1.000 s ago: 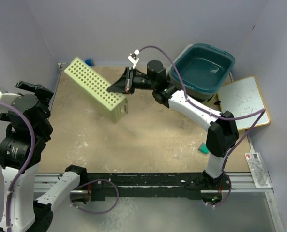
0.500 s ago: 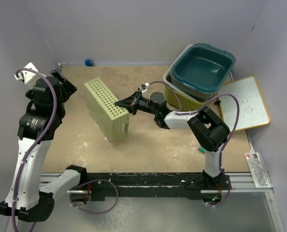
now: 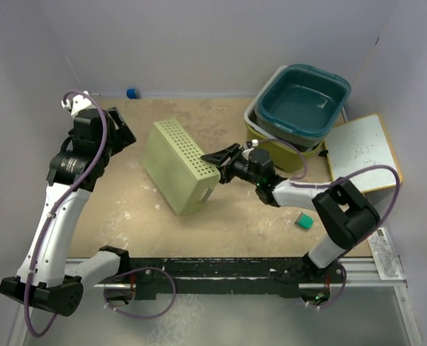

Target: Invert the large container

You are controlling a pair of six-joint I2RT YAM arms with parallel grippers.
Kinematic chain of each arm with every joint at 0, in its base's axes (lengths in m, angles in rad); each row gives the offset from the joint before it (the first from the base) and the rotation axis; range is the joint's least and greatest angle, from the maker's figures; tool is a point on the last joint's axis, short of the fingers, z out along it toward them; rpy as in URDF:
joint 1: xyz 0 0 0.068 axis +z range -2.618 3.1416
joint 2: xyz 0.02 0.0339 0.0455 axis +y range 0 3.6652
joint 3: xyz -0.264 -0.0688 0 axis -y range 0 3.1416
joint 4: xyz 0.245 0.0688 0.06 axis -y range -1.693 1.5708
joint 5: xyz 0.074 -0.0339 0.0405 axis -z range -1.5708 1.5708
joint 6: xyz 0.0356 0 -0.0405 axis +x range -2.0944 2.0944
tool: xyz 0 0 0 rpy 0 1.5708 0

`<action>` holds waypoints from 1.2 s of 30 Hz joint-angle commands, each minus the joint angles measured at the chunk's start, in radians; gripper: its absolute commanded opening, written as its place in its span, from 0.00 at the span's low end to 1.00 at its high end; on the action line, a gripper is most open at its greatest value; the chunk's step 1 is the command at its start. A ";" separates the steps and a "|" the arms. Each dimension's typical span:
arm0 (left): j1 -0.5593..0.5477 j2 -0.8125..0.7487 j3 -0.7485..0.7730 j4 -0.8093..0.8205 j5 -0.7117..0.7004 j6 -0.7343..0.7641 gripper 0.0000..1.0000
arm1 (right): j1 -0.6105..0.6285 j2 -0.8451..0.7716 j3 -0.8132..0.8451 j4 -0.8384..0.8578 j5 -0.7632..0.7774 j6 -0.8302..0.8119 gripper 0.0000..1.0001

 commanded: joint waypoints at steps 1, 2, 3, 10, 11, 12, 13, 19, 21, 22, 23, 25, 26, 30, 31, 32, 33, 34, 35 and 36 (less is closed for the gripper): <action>0.004 0.014 -0.012 0.060 0.070 0.026 0.79 | -0.006 -0.113 0.020 -0.264 0.098 -0.138 0.62; 0.004 0.022 -0.017 0.065 0.082 0.027 0.79 | -0.007 -0.126 0.034 -0.331 0.109 -0.167 0.67; 0.004 0.030 -0.022 0.070 0.097 0.029 0.79 | -0.009 -0.137 0.044 -0.388 0.119 -0.182 0.72; 0.001 0.097 -0.045 0.096 0.227 0.054 0.79 | -0.032 -0.241 0.096 -0.758 0.223 -0.381 1.00; -0.001 0.102 -0.048 0.092 0.241 0.060 0.79 | -0.032 -0.268 0.096 -0.796 0.243 -0.416 1.00; -0.003 0.106 -0.055 0.090 0.252 0.069 0.79 | -0.032 -0.289 0.090 -0.835 0.265 -0.451 1.00; -0.009 0.108 -0.060 0.087 0.261 0.075 0.79 | -0.032 -0.309 0.082 -0.872 0.284 -0.484 1.00; -0.122 0.118 -0.097 0.067 0.234 0.129 0.79 | -0.032 -0.449 -0.029 -0.950 0.364 -0.685 1.00; -0.175 0.120 -0.108 0.062 0.216 0.134 0.79 | -0.026 -0.477 -0.049 -0.963 0.361 -0.804 1.00; -0.188 0.119 -0.118 0.060 0.214 0.130 0.79 | -0.022 -0.485 -0.058 -0.974 0.346 -0.844 1.00; -0.193 0.115 -0.129 0.062 0.216 0.125 0.79 | -0.016 -0.488 -0.068 -0.971 0.320 -0.891 1.00; -0.193 0.102 -0.153 0.073 0.213 0.117 0.79 | -0.009 -0.477 -0.091 -0.942 0.239 -0.987 1.00; -0.193 0.098 -0.159 0.077 0.209 0.114 0.79 | -0.005 -0.464 -0.103 -0.913 0.187 -1.030 1.00; -0.193 0.090 -0.161 0.084 0.200 0.092 0.79 | 0.046 -0.379 -0.130 -0.787 0.100 -1.113 1.00; -0.194 0.089 -0.159 0.084 0.197 0.092 0.79 | 0.063 -0.350 -0.119 -0.745 0.091 -1.122 1.00; -0.193 0.088 -0.156 0.077 0.185 0.091 0.79 | 0.078 -0.311 -0.100 -0.696 0.066 -1.137 1.00; -0.194 0.088 -0.149 0.065 0.167 0.088 0.79 | 0.091 -0.270 -0.070 -0.652 0.057 -1.148 1.00; -0.193 0.088 -0.140 0.050 0.147 0.084 0.79 | 0.105 -0.216 -0.029 -0.621 0.056 -1.156 1.00; -0.193 0.087 -0.131 0.034 0.129 0.077 0.79 | 0.116 -0.157 0.025 -0.583 0.047 -1.165 1.00; -0.191 0.084 -0.123 0.022 0.113 0.072 0.79 | 0.125 -0.091 0.082 -0.551 0.040 -1.169 1.00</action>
